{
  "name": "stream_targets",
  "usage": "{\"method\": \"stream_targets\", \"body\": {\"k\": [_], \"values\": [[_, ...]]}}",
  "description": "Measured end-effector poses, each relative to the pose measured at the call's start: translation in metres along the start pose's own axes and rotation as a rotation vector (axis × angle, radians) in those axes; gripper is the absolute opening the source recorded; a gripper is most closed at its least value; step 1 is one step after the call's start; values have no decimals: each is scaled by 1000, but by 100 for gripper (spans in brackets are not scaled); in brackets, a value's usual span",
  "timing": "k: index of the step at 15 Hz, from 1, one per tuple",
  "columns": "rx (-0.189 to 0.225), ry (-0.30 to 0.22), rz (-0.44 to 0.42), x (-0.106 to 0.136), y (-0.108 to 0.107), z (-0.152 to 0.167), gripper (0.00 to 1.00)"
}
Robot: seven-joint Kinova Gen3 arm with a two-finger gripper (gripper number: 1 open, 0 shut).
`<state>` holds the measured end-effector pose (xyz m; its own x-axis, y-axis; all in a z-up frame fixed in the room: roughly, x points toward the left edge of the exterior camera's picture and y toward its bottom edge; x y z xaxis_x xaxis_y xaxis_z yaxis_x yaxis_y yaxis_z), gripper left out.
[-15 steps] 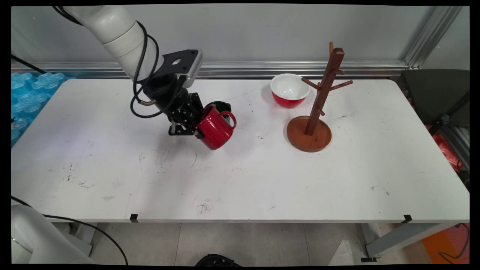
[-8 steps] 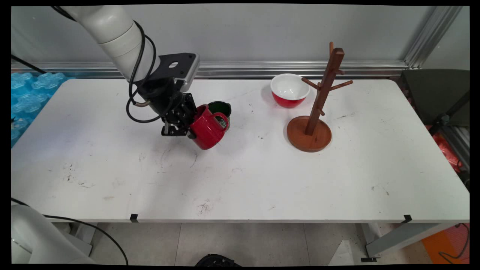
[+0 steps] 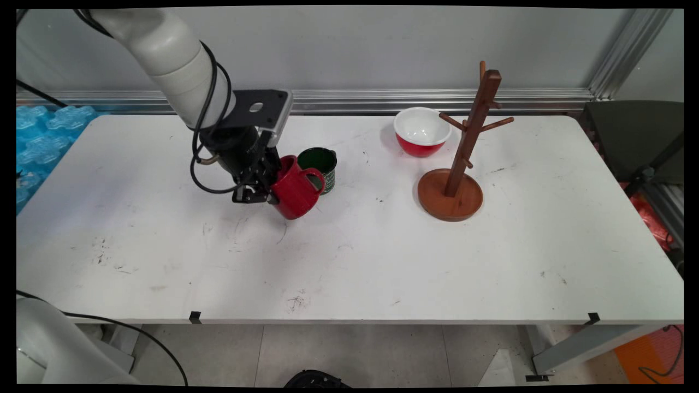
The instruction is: Place the picked object on the table
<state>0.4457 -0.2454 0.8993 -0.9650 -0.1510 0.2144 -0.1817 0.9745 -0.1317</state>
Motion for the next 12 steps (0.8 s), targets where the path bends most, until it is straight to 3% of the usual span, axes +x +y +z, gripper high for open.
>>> {"method": "stream_targets", "body": {"k": [12], "values": [[10,-56,-40,3,4,43,0]]}}
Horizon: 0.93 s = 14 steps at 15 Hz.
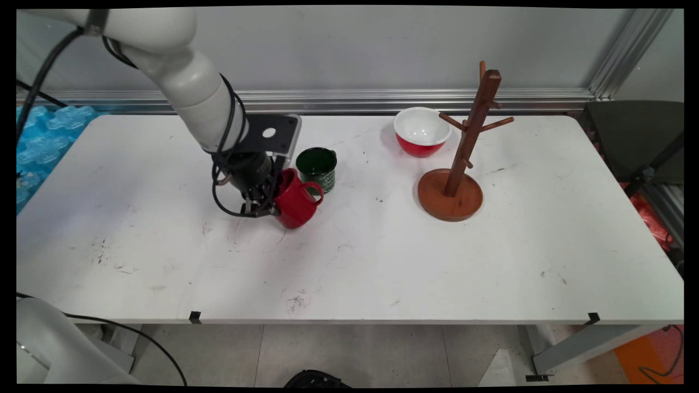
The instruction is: Place the picked object on the table
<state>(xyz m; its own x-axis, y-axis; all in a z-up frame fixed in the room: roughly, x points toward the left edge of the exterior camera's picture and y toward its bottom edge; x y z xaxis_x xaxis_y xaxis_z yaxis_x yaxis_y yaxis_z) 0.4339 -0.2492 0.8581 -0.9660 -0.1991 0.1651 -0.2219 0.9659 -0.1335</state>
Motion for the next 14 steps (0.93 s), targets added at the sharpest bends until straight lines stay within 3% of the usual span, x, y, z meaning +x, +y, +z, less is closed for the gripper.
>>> {"method": "stream_targets", "body": {"k": [11,12,14], "values": [[1,3,-19,19,6,28,0],[3,6,-21,20,6,29,100],[5,12,-23,23,6,31,100]]}}
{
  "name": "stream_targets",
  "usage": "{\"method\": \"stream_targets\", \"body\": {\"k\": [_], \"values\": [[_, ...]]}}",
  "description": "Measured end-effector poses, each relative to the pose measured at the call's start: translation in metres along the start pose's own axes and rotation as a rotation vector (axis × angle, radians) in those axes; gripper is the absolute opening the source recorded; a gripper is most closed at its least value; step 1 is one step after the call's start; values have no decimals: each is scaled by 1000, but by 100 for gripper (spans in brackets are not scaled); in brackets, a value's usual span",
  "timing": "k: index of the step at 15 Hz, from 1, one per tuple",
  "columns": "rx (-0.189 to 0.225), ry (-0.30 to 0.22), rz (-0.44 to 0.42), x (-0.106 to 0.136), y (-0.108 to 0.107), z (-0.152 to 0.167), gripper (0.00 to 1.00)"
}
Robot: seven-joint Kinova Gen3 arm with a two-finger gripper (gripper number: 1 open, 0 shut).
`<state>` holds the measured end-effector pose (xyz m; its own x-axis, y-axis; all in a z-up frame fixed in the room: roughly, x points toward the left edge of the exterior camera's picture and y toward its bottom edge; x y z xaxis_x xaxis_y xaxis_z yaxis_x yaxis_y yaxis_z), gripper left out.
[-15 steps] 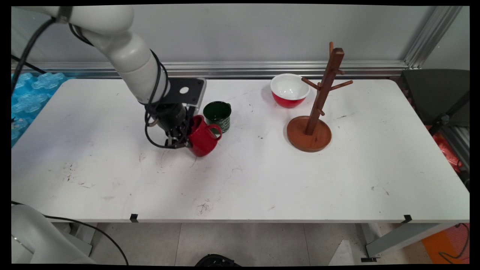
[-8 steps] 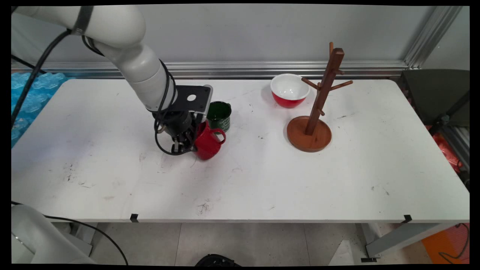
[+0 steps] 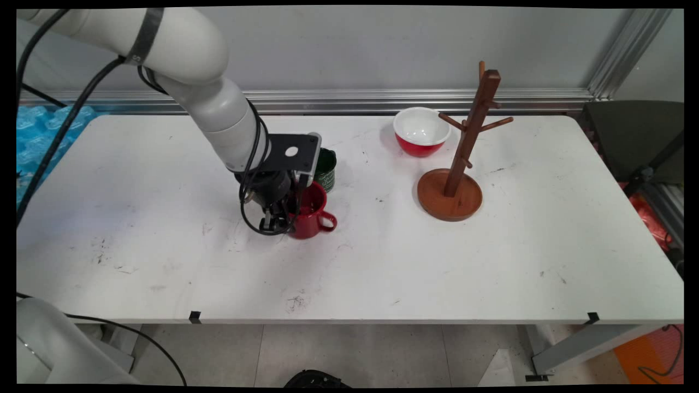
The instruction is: Place the picked object on the table
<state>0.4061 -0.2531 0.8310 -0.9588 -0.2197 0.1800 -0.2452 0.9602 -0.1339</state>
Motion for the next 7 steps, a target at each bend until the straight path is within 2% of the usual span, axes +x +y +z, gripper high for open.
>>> {"method": "stream_targets", "body": {"k": [7], "values": [[11,18,-7,9,0,3,100]]}}
